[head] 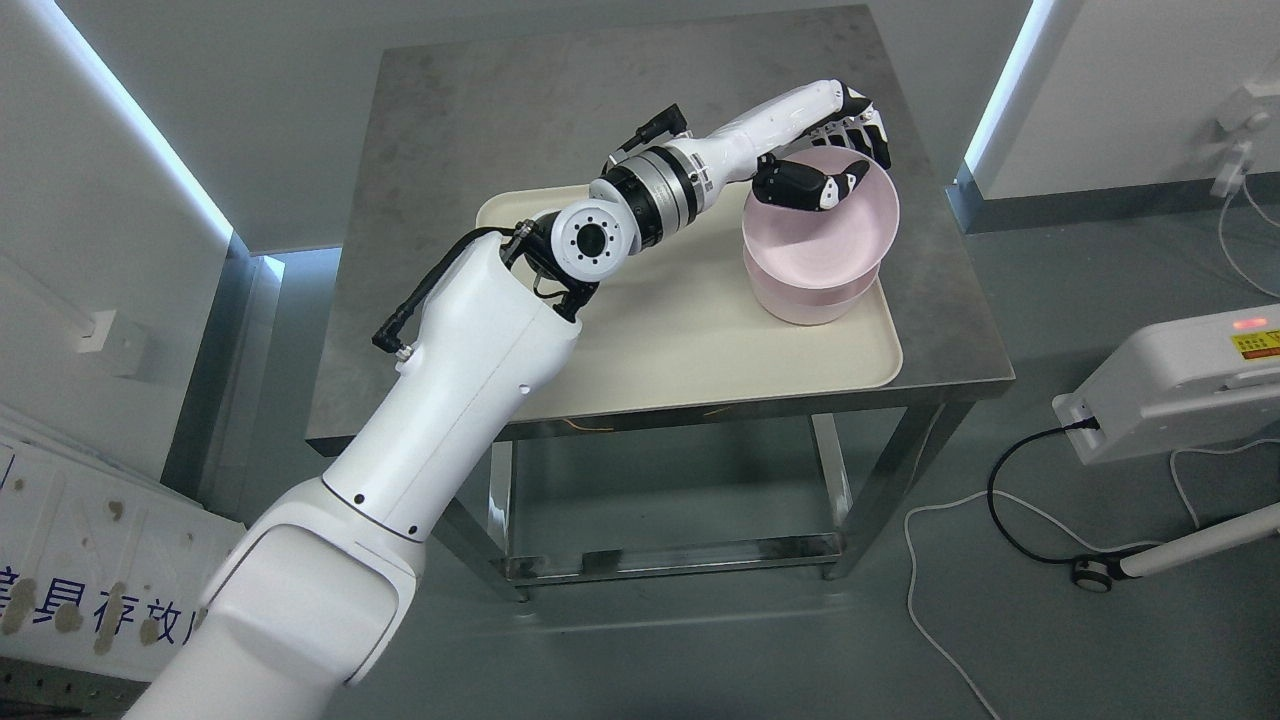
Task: Stack pink IKEA bowls on left shelf middle
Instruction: 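Lift the pink bowl and set it into the other pink bowl, then release the bowl and move the left hand to the stacked bowls' rim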
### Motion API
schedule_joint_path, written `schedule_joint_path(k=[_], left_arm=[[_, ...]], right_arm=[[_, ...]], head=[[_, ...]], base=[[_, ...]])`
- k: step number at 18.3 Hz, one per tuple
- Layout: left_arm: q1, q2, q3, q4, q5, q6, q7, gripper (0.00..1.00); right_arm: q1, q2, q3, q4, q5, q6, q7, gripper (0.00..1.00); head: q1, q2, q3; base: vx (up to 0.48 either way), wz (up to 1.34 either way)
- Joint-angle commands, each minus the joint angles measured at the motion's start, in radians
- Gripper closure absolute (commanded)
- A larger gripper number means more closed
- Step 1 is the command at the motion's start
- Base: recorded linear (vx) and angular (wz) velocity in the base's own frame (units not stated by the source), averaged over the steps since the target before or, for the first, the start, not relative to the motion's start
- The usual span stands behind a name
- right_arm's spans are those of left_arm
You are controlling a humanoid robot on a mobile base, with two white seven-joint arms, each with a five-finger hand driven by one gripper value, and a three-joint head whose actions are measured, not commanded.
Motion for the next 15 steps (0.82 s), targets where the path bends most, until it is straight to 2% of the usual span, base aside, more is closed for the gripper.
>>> schedule_joint_path(k=[1, 4, 5, 6, 9, 11, 13, 15], left_arm=[[-0.006, 0.009, -0.013, 0.108, -0.001, -0.001, 0.009, 0.96], [-0.006, 0.009, 0.001, 0.113, -0.009, -0.001, 0.011, 0.93], [-0.006, 0.009, 0.009, 0.113, -0.023, -0.001, 0.012, 0.82], [-0.006, 0.009, 0.019, 0.111, -0.03, -0.001, 0.011, 0.64], [0.0, 0.009, 0.103, 0.072, -0.021, -0.037, 0.011, 0.44], [0.037, 0.009, 0.157, -0.006, 0.002, -0.069, 0.02, 0.32], [0.073, 0.009, 0.222, -0.095, 0.051, -0.074, 0.081, 0.12], [0.136, 0.009, 0.236, -0.239, 0.199, -0.082, 0.092, 0.06]], right_arm=[[0.0, -0.017, -0.005, -0.017, -0.002, 0.001, -0.001, 0.0], [0.0, -0.017, -0.005, -0.017, -0.002, 0.001, -0.001, 0.0], [0.0, -0.017, -0.005, -0.017, -0.002, 0.001, -0.001, 0.0], [0.0, -0.017, -0.005, -0.017, -0.002, 0.001, -0.001, 0.0], [0.0, -0.017, -0.005, -0.017, -0.002, 0.001, -0.001, 0.0], [0.0, -0.017, -0.005, -0.017, -0.002, 0.001, -0.001, 0.0], [0.0, -0.017, -0.005, -0.017, -0.002, 0.001, -0.001, 0.0], [0.0, -0.017, -0.005, -0.017, -0.002, 0.001, -0.001, 0.0]], head=[[0.0, 0.0, 0.0], [0.0, 0.0, 0.0], [0.0, 0.0, 0.0], [0.0, 0.0, 0.0], [0.0, 0.0, 0.0], [0.0, 0.0, 0.0], [0.0, 0.0, 0.0], [0.0, 0.0, 0.0]], base=[[0.0, 0.0], [0.0, 0.0], [0.0, 0.0], [0.0, 0.0], [0.0, 0.0], [0.0, 0.0], [0.0, 0.0], [0.0, 0.0]])
